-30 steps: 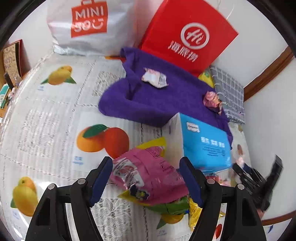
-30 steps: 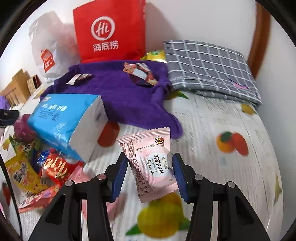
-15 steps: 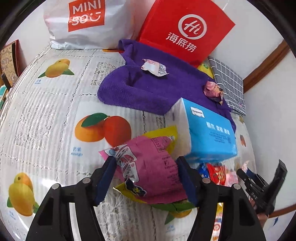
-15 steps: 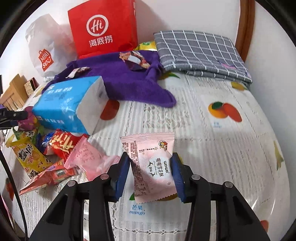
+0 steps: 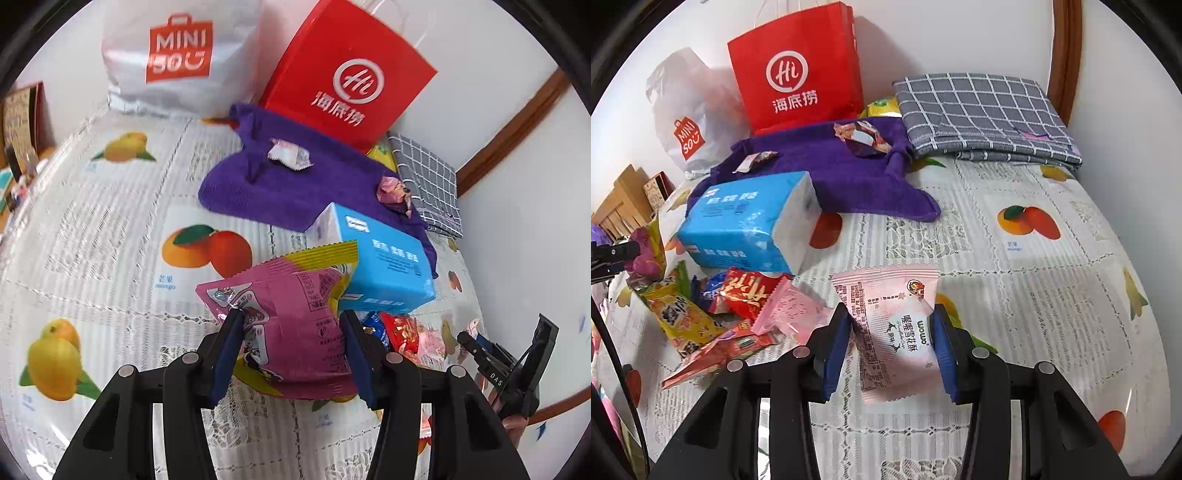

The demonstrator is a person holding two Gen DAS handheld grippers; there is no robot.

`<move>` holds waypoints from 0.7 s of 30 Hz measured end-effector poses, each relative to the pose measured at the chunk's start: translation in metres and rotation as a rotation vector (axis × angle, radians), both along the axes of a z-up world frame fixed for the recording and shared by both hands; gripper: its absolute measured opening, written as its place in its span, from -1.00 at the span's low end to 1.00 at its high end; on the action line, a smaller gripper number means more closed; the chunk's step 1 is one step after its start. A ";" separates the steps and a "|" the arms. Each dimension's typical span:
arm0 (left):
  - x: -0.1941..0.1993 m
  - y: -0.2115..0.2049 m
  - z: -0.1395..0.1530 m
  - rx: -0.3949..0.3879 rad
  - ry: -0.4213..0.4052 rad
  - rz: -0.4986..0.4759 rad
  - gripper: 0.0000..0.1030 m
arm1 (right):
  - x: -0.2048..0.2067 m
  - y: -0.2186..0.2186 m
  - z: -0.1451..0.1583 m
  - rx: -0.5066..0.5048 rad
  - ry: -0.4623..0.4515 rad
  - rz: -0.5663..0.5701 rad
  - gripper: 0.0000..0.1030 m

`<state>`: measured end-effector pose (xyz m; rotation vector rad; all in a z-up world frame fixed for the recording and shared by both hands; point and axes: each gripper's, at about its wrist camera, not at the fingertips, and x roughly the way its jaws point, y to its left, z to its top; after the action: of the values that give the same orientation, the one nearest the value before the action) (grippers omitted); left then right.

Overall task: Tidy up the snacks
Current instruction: 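Carry the pink packet and pink bag onto the purple towel with both tools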

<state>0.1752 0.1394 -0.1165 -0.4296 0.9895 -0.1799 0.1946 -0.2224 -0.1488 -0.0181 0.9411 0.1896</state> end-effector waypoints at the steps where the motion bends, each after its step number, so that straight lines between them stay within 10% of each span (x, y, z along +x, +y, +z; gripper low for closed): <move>1: -0.002 0.000 0.003 0.001 -0.007 0.000 -0.02 | -0.001 0.000 0.002 -0.001 -0.003 -0.001 -0.16; 21: -0.023 -0.011 0.059 -0.011 -0.135 -0.022 -0.02 | -0.004 0.013 0.067 0.049 -0.089 -0.026 -0.17</move>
<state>0.1521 0.1285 -0.0579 -0.4116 0.8614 -0.2315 0.1906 -0.2093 -0.0822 0.0310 0.8476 0.1866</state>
